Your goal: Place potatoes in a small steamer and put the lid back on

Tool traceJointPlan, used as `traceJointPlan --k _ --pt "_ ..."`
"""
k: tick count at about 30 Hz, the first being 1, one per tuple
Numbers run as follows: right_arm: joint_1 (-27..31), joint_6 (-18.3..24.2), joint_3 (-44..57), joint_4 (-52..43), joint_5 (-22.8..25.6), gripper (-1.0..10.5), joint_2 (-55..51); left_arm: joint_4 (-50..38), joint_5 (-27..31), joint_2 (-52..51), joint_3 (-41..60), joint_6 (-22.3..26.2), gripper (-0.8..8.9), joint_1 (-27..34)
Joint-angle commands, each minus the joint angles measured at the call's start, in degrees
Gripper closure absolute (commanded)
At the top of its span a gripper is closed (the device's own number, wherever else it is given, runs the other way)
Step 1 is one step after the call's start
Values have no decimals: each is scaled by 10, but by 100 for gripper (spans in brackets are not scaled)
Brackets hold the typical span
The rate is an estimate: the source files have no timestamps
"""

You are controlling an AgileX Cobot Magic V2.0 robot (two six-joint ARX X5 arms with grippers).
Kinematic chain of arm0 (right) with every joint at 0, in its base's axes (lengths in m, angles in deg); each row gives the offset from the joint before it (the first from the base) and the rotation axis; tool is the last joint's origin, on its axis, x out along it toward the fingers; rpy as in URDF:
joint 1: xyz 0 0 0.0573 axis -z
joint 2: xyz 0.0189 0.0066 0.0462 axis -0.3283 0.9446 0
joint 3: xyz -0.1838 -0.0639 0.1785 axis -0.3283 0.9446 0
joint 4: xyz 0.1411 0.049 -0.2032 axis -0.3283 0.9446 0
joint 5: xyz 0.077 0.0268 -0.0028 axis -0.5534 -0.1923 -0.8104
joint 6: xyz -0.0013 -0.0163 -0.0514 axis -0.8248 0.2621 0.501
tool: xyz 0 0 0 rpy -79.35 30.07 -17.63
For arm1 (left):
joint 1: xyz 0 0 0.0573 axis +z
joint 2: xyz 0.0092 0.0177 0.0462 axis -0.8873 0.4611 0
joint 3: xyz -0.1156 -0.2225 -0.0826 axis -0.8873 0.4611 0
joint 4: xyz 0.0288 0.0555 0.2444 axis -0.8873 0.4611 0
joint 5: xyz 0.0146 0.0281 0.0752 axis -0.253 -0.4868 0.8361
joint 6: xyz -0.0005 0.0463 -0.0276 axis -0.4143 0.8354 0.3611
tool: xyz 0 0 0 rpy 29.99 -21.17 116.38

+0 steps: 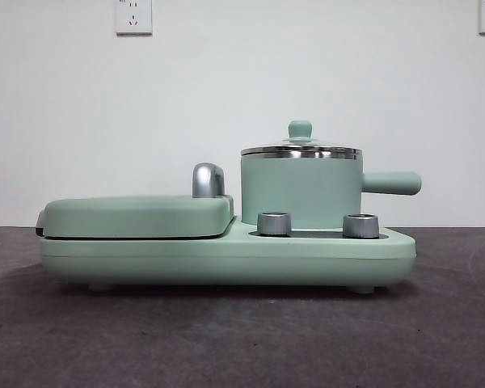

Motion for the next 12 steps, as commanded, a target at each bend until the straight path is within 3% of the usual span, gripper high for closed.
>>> traceJointPlan --k 1,5,12 --pt "-5 -6 1 -6 -5 545 7 -59 -3 -80 78 -9 382 -6" --pt "-5 -4 2 -14 -6 546 7 -142 -3 -196 194 -38 382 -6" --pt "-5 -4 2 -30 -6 546 7 -190 -2 -301 304 -106 382 -6"
